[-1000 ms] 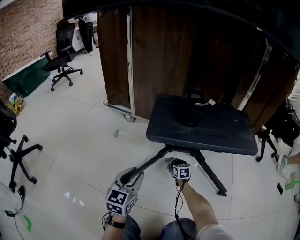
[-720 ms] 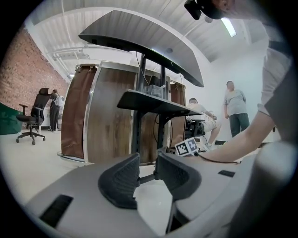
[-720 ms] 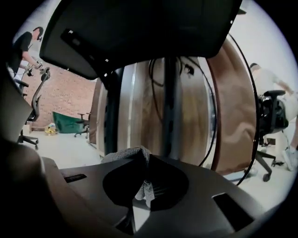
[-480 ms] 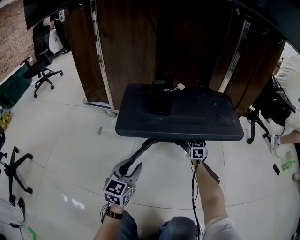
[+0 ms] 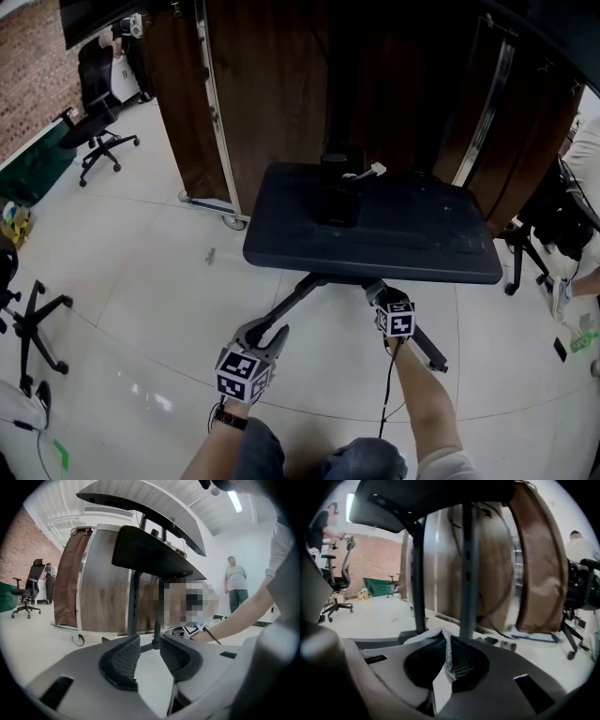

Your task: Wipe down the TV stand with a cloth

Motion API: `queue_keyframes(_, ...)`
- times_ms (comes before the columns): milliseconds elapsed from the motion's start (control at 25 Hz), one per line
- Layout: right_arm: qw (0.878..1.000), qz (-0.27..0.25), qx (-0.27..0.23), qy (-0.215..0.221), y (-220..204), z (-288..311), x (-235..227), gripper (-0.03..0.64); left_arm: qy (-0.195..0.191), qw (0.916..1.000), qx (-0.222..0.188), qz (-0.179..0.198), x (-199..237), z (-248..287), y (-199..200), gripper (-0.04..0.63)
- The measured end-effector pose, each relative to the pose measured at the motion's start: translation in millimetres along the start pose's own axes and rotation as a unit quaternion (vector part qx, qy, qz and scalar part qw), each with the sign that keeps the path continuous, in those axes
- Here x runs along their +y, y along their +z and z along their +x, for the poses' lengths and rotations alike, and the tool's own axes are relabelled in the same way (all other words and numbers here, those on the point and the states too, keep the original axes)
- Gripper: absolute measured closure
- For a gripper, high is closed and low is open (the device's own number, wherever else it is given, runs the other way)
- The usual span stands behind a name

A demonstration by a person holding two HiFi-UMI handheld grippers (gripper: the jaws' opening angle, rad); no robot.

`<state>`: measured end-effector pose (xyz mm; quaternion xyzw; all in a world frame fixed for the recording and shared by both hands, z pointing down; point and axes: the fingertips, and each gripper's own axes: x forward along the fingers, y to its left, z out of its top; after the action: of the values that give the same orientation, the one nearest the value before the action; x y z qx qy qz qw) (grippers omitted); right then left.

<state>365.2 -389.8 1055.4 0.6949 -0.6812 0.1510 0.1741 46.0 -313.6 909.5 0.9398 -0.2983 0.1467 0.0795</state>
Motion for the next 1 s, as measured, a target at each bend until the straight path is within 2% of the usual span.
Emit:
queue_keyframes(80,0.998,-0.025,-0.026,0.047,31.6,32.3,62.0,0.609,0.026,0.9996,0.01,-0.006,18.8,-16.6,-10.1,0.44)
queue_keyframes(160,0.995,-0.045,-0.02,0.081,36.8,68.0,118.3,0.609,0.053,0.9984,0.014,-0.014,38.6,-37.6,-21.3,0.44)
queue_keyframes(280,0.988,-0.073,0.023,0.138,5.7,107.6,203.8,0.609,0.091,0.995,0.026,-0.033,68.4,-71.6,-46.8,0.44)
queue_keyframes(360,0.975,-0.097,0.043,0.198,-24.0,110.2,278.0,0.609,0.109,0.9922,0.042,-0.043,85.3,-95.8,-67.0,0.44)
queue_keyframes(440,0.953,-0.121,0.05,0.272,-51.1,92.2,362.8,0.609,0.128,0.989,0.048,-0.058,100.4,-119.0,-81.3,0.44)
queue_keyframes(560,0.905,-0.147,0.048,0.396,-76.2,32.7,482.6,0.609,0.14,0.9866,0.044,-0.071,111.8,-135.8,-89.7,0.44)
queue_keyframes(640,0.874,-0.148,0.04,0.462,-81.7,-14.1,535.0,0.609,0.134,0.9874,0.044,-0.072,110.6,-135.2,-90.7,0.44)
queue_keyframes(680,0.866,-0.14,0.032,0.479,-79.7,-29.3,545.3,0.609,0.129,0.9881,0.043,-0.071,108.5,-131.1,-89.8,0.44)
queue_keyframes(720,0.867,-0.127,0.021,0.481,-73.2,-36.0,543.4,0.609,0.123,0.9889,0.043,-0.07,105.5,-124.4,-88.0,0.44)
queue_keyframes(760,0.877,-0.112,0.009,0.468,-63.3,-33.7,528.6,0.609,0.116,0.99,0.043,-0.068,101.4,-115.3,-85.1,0.44)
queue_keyframes(800,0.894,-0.098,-0.004,0.438,-51.9,-23.2,500.7,0.609,0.106,0.9914,0.041,-0.064,95.8,-104.1,-80.8,0.44)
queue_keyframes(840,0.915,-0.083,-0.015,0.394,-40.0,-7.5,460.2,0.609,0.094,0.9931,0.038,-0.059,88.3,-91.3,-75.3,0.44)
queue_keyframes(920,0.959,-0.047,-0.034,0.276,-20.5,25.6,348.4,0.609,0.061,0.9967,0.029,-0.045,67.0,-63.6,-62.6,0.44)
queue_keyframes(960,0.977,-0.029,-0.037,0.209,-15.2,36.5,283.7,0.609,0.041,0.9981,0.026,-0.037,54.3,-50.4,-56.7,0.44)
queue_keyframes(1000,0.989,-0.01,-0.035,0.142,-14.3,41.9,218.4,0.609,0.022,0.999,0.024,-0.029,41.3,-38.5,-51.7,0.44)
